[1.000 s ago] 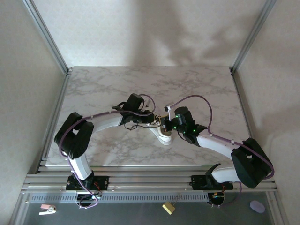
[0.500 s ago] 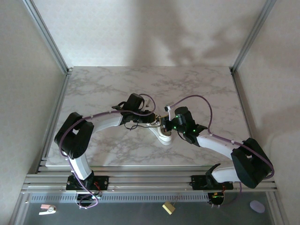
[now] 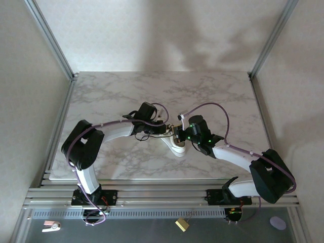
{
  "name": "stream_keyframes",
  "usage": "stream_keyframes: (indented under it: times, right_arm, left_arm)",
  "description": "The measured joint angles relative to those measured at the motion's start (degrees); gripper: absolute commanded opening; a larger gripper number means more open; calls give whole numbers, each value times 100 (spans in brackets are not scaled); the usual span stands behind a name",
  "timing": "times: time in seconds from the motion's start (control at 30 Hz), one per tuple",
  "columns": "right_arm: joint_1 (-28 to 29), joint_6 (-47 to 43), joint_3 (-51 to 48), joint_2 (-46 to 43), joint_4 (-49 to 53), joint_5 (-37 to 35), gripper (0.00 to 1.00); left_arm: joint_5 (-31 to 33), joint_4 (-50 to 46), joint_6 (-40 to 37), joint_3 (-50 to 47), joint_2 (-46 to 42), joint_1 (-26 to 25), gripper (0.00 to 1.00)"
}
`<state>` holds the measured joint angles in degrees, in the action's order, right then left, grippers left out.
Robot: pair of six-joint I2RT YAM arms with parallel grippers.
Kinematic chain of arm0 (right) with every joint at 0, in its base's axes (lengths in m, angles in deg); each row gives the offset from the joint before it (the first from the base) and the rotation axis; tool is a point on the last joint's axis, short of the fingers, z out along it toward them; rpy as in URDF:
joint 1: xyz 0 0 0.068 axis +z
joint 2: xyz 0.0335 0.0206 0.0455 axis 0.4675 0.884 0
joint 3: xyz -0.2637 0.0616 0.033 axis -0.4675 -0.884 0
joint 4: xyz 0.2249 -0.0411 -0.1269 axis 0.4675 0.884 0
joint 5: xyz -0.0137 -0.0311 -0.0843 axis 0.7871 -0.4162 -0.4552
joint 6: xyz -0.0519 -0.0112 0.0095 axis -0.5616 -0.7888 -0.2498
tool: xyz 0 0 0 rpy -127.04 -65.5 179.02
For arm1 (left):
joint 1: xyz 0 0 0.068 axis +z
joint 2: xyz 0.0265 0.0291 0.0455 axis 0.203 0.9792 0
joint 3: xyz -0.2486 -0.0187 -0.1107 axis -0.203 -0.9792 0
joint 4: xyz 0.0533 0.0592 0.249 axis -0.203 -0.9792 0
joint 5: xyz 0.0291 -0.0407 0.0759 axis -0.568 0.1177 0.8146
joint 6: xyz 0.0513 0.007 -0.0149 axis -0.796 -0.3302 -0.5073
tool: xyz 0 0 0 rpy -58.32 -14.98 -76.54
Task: Tie the shoes
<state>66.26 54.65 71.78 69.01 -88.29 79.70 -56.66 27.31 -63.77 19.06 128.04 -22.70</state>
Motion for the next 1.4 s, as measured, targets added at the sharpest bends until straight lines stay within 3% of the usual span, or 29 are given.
stream_keyframes:
  times: [0.3, 0.87, 1.4]
  right_arm:
    - [0, 42, 15, 0, 0, -107, 0]
    - [0, 107, 94, 66, -177, 2, 0]
    - [0, 111, 96, 151, -177, 4, 0]
  left_arm:
    - [50, -44, 114, -9, -236, 0, 4]
    - [201, 138, 1169, -1021, -1202, -133, 8]
    - [162, 623, 1722, -1272, -979, -507, 10]
